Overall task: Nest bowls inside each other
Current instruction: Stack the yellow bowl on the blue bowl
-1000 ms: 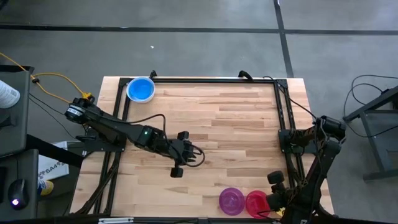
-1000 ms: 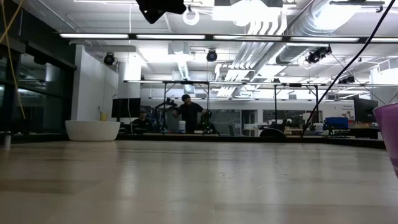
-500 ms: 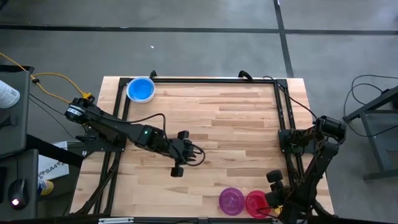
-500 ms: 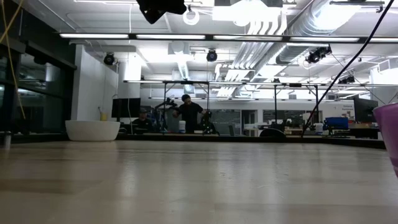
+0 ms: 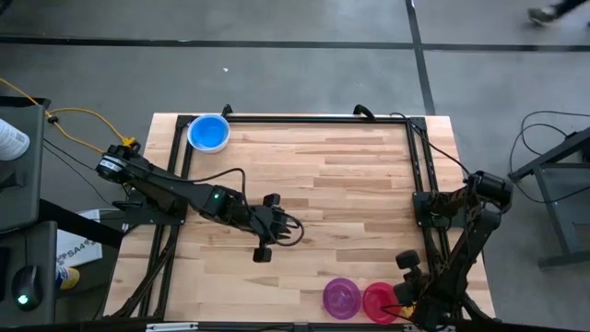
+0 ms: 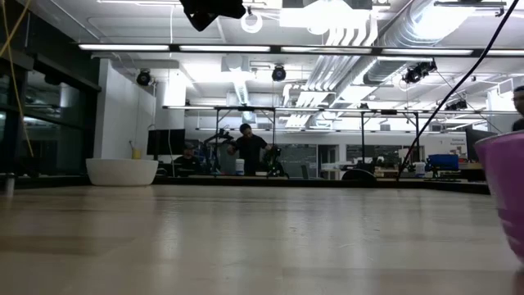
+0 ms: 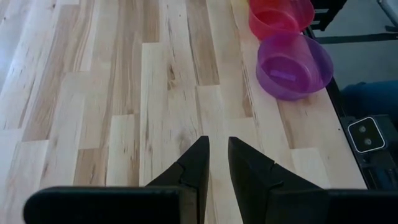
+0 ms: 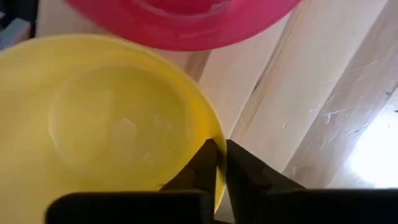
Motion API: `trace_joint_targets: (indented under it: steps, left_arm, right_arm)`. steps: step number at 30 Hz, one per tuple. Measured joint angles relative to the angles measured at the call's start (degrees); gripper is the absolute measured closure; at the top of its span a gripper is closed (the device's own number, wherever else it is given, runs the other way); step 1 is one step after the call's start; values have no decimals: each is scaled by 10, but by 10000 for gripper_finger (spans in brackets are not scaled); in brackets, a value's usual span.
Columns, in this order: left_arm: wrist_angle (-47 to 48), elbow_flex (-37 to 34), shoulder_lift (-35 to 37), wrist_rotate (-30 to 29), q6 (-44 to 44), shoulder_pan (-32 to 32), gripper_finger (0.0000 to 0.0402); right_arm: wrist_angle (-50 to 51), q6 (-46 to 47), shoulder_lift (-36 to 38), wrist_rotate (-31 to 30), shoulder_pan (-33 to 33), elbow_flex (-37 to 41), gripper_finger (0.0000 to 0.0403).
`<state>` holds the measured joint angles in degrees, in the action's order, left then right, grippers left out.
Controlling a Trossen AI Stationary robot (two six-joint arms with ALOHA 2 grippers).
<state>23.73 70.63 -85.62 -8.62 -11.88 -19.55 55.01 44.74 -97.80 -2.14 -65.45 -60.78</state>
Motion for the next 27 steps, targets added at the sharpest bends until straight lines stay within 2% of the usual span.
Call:
trace_joint_targets:
  steps: [14,27]
  left_arm:
    - [0,0,0,0,0,0,341]
    - [1,0,0,0,0,0,341]
  right_arm:
    - [23,-15,8,23,0,0,398]
    - [94,4,120,22,16,1,399]
